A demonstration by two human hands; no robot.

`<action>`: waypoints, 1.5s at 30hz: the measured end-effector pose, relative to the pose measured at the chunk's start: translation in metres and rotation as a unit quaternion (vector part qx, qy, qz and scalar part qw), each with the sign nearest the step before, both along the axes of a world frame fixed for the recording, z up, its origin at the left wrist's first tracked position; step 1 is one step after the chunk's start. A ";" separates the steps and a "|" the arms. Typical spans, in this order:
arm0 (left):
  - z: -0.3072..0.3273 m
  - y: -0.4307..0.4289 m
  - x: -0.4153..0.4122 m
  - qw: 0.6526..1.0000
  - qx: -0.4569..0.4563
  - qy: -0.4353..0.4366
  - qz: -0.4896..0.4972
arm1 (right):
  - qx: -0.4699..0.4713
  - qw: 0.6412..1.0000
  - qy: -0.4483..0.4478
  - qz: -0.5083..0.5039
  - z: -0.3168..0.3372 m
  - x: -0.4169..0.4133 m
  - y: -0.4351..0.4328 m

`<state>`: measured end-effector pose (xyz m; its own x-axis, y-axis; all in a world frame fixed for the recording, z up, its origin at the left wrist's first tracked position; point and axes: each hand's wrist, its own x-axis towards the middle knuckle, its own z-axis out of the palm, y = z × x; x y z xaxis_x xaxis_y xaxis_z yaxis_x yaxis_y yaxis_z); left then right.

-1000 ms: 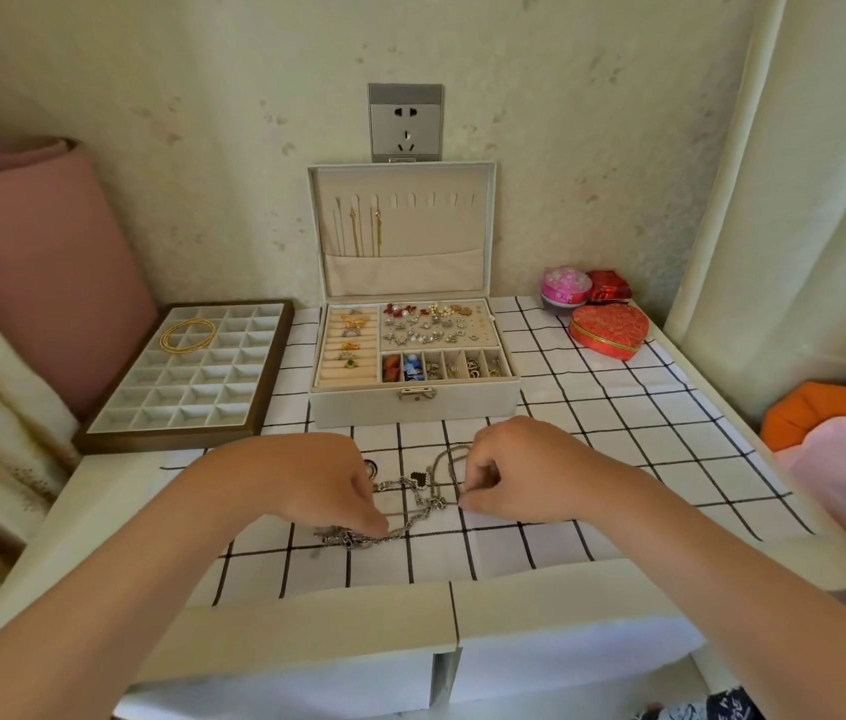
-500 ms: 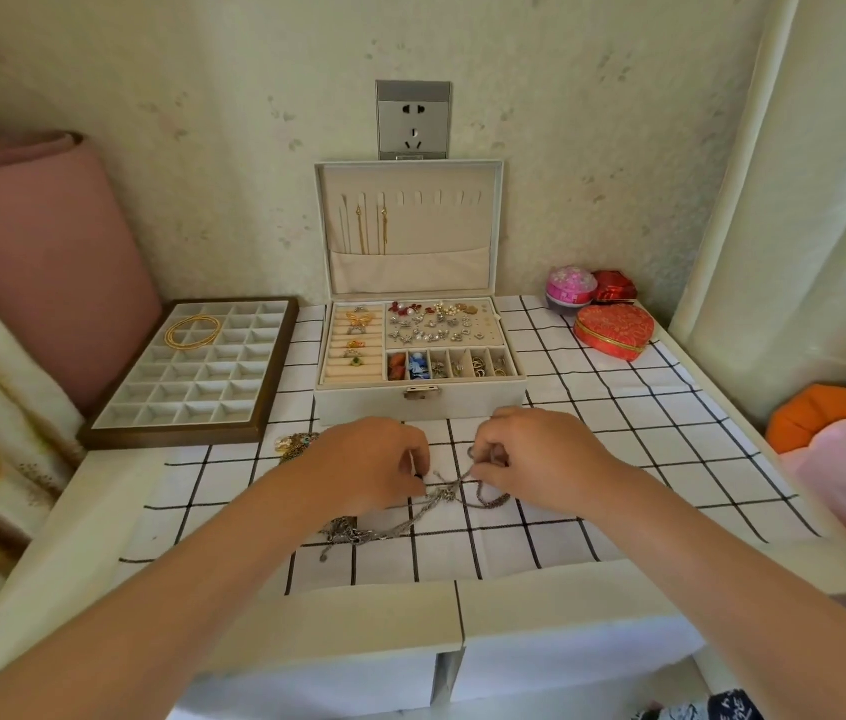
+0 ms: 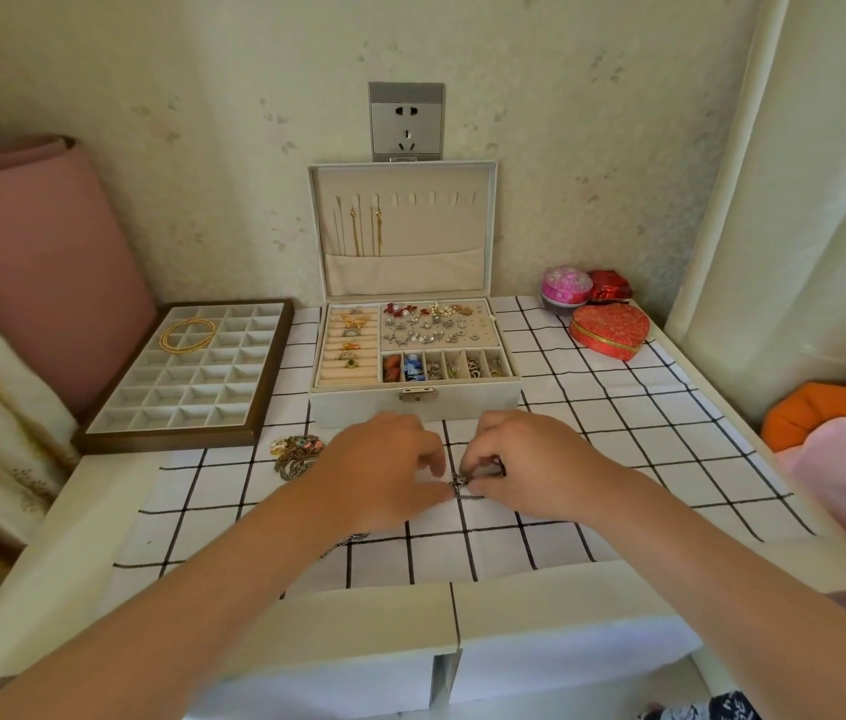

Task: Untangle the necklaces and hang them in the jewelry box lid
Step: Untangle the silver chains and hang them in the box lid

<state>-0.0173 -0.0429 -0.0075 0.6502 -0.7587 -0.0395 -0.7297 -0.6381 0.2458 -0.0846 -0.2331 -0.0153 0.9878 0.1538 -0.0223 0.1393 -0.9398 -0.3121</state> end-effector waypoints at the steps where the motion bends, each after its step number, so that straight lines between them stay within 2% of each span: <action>1: -0.003 -0.003 -0.002 1.000 -0.002 -0.002 -0.010 | 0.003 1.000 0.003 0.001 -0.001 0.001 0.000; 6: -0.012 -0.009 -0.003 0.995 -0.067 0.075 0.009 | 0.018 1.000 -0.001 -0.003 -0.005 0.003 -0.002; 9: -0.006 -0.011 -0.004 0.961 -0.162 0.201 0.099 | 0.128 0.990 0.023 -0.052 -0.003 0.002 -0.002; 12: 0.003 -0.012 -0.003 0.870 -0.305 0.346 0.176 | 0.295 0.949 0.051 -0.103 0.001 0.002 -0.001; 15: 0.012 -0.014 -0.004 0.745 -0.409 0.495 0.182 | 0.472 0.872 0.070 -0.114 0.006 0.002 0.004; 17: 0.016 -0.015 -0.007 0.724 -0.421 0.518 0.173 | 0.568 0.806 0.112 -0.121 0.011 -0.001 0.009; 18: 0.018 -0.015 -0.008 0.728 -0.420 0.514 0.169 | 0.584 0.792 0.127 -0.125 0.013 -0.003 0.010; 19: 0.017 -0.015 -0.008 0.735 -0.418 0.507 0.168 | 0.575 0.796 0.133 -0.132 0.015 -0.004 0.010; 22: 0.018 -0.011 -0.004 0.776 -0.398 0.460 0.169 | 0.503 0.842 0.123 -0.151 0.017 -0.002 0.006; 25: 0.019 -0.010 -0.003 0.825 -0.351 0.414 0.157 | 0.495 0.850 0.103 -0.150 0.021 -0.003 0.007; 27: 0.019 -0.010 -0.004 0.844 -0.327 0.395 0.155 | 0.473 0.867 0.071 -0.140 0.024 -0.003 0.008; 30: 0.017 -0.011 -0.007 0.850 -0.316 0.389 0.162 | 0.425 0.895 0.037 -0.127 0.024 -0.004 0.006; 34: 0.018 -0.011 -0.003 0.826 -0.338 0.412 0.182 | 0.442 0.887 0.050 -0.124 0.023 -0.005 0.006; 37: 0.022 -0.011 -0.003 0.811 -0.357 0.434 0.163 | 0.410 0.904 0.011 -0.124 0.021 -0.003 0.008; 45: 0.015 -0.010 -0.003 0.880 -0.287 0.345 0.158 | 0.412 0.900 -0.069 -0.122 0.014 0.000 0.009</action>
